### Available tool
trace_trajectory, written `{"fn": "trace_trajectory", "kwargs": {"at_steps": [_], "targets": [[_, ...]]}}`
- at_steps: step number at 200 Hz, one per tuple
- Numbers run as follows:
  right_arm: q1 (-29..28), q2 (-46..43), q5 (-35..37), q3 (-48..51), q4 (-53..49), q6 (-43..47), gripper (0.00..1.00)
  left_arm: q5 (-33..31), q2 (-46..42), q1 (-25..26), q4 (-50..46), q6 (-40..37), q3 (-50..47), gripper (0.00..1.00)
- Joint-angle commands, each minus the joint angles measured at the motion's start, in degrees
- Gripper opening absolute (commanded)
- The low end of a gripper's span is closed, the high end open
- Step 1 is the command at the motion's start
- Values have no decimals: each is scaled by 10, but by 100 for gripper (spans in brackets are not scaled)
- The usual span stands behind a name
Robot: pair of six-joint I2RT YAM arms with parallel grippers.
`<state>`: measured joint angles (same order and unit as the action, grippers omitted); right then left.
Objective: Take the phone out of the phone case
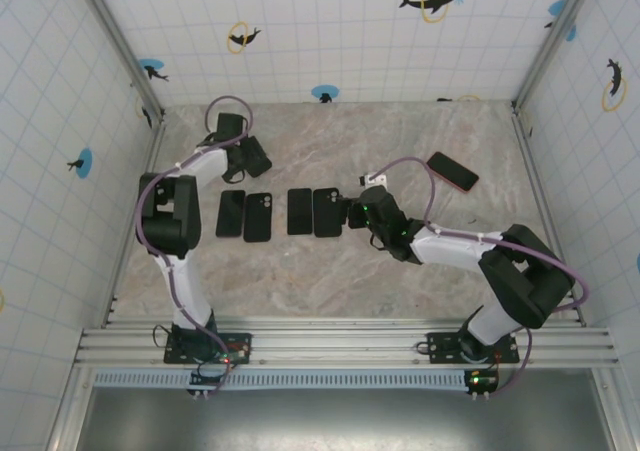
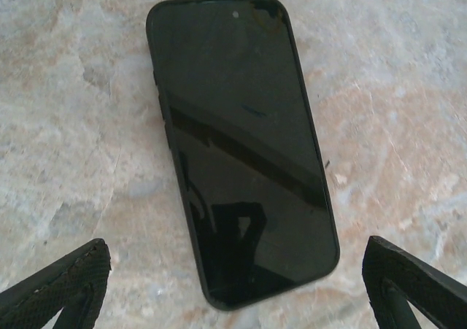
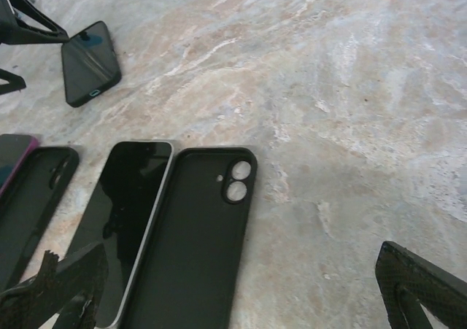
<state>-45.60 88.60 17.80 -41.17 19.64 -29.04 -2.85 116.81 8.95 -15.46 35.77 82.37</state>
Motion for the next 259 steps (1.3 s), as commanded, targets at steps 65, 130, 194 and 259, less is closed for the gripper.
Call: {"fn": "trace_trajectory", "kwargs": {"at_steps": [65,130,194,259], "targets": [[17,-15,16,24,0,15,98,-60,104,1,-52,-12,123,92],[27,-11,3,20,8,14,99,-63,156,2,-75,-21,183,92],[47,-30,-43,30,26,8,99,-65,220,3,-109,-32,248,91],[60,-42,-66,38,31,3,99,-127,252,24,-194,-64,304,89]]}}
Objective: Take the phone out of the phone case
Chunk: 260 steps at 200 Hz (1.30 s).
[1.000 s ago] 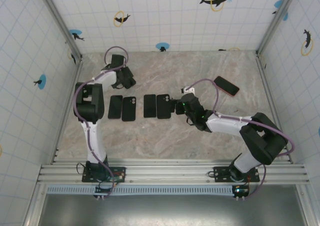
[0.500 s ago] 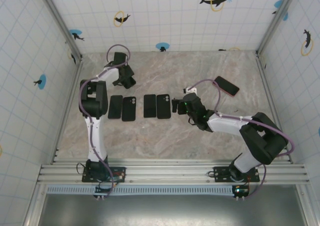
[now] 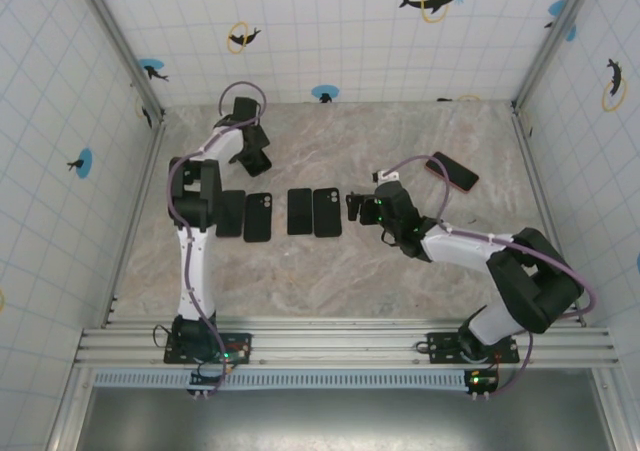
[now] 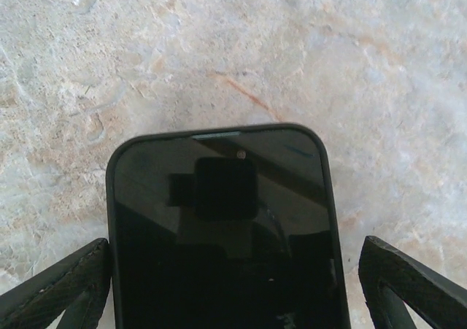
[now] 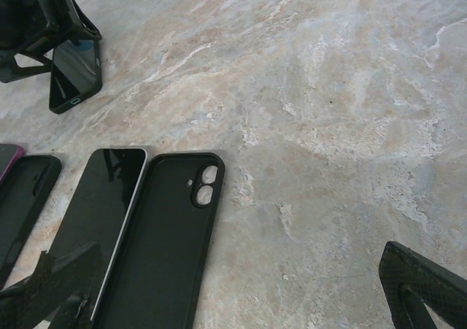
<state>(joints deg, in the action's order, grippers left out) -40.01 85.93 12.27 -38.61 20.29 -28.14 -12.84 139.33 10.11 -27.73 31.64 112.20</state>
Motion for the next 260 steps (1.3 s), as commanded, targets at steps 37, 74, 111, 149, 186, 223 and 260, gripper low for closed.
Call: {"fn": "trace_trajectory", "kwargs": {"at_steps": [37,74,111,149,186,223,260], "targets": [[6,-17,-16,17,26,-10,99,-49,29,25,-102,-32,5,89],[12,-22,-30,26,32,-21,99,-49,30,24,-115,-29,-5,87],[19,-27,-39,32,35,-27,99,-24,26,19,-109,-8,-32,82],[24,-30,-43,39,35,-28,99,16,-3,9,-66,4,-89,62],[26,-27,-55,39,44,-35,100,8,-38,8,-52,1,-101,57],[27,-29,-64,41,51,-41,100,36,-79,5,-30,11,-82,54],[29,-31,-70,44,59,-49,100,71,-103,4,-15,25,-64,53]]}}
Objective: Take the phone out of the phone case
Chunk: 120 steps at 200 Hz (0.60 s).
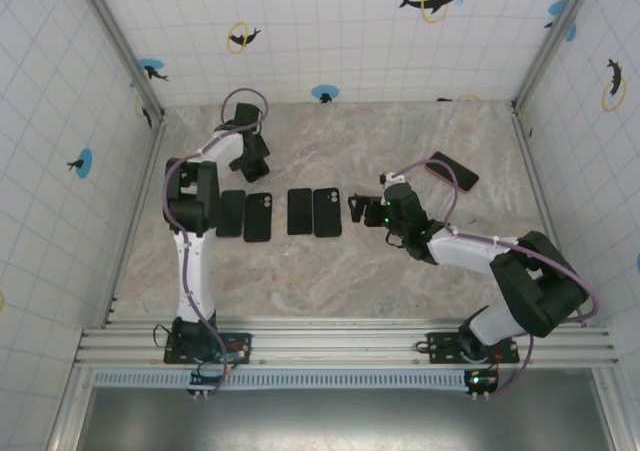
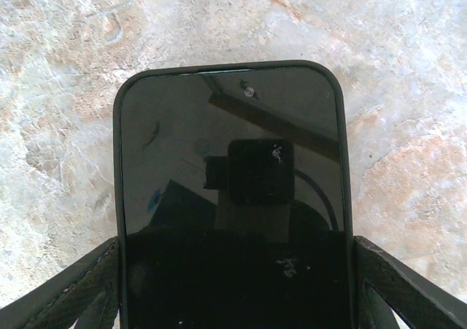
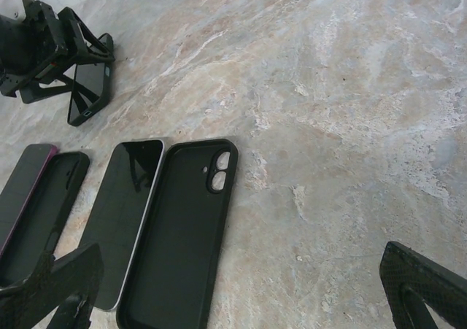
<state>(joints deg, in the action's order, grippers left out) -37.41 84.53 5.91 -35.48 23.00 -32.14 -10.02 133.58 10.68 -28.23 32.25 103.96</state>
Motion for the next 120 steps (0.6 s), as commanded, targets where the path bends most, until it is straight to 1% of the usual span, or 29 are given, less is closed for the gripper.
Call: {"fn": "trace_trajectory", "kwargs": {"at_steps": [1,41,61,96,120], "targets": [[3,-17,-7,13,32,-9,100,43,-46,-1,-10,20,19,53],[3,-16,-24,12,47,-22,100,69,-72,-1,-17,22,20,52],[4,-13,-39,12,65,-34,99,88,-98,0,-10,26,-1,52],[9,-3,-100,21,141,-86,97,117,-154,10,18,33,-59,52],[8,-4,-122,30,202,-115,95,137,-187,17,25,35,-89,52]]}}
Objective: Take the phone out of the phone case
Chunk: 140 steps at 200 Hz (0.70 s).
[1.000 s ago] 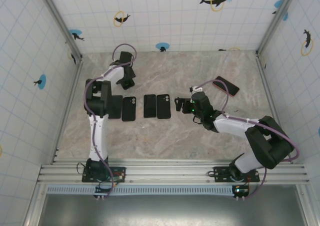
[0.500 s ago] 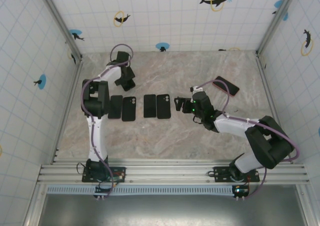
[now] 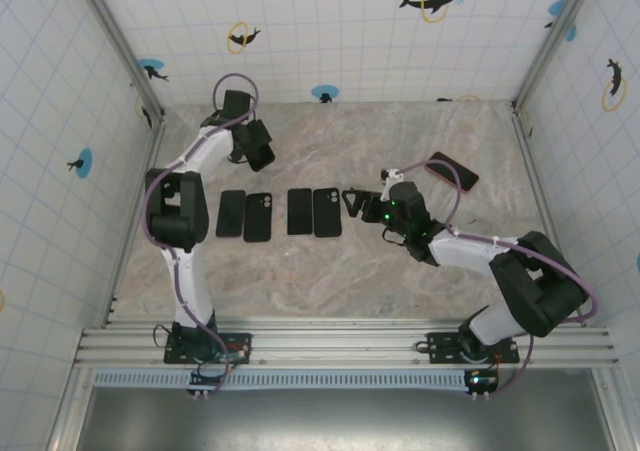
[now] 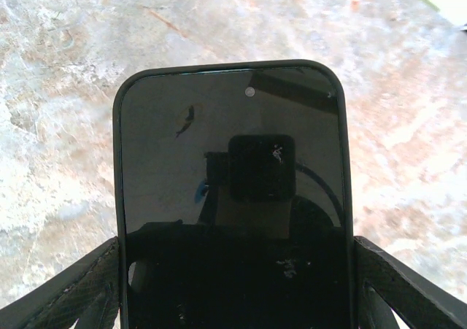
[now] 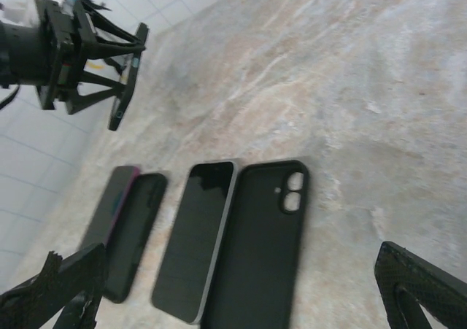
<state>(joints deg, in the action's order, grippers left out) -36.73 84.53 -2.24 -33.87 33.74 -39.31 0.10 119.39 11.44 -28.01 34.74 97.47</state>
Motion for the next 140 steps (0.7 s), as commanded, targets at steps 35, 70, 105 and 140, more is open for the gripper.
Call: {"fn": "trace_trajectory", "kwargs": {"at_steps": [35,70,105,140], "targets": [[-5,15,-78,8,159,-85,92,62,-112,30,66,27,-100,52],[-21,47,-98,-22,169,-110,89,68,-158,64,85,37,-146,52],[-36,86,-108,-52,178,-125,81,79,-196,98,109,54,-184,52],[-46,116,-109,-80,179,-133,74,77,-218,125,124,64,-209,52]]}}
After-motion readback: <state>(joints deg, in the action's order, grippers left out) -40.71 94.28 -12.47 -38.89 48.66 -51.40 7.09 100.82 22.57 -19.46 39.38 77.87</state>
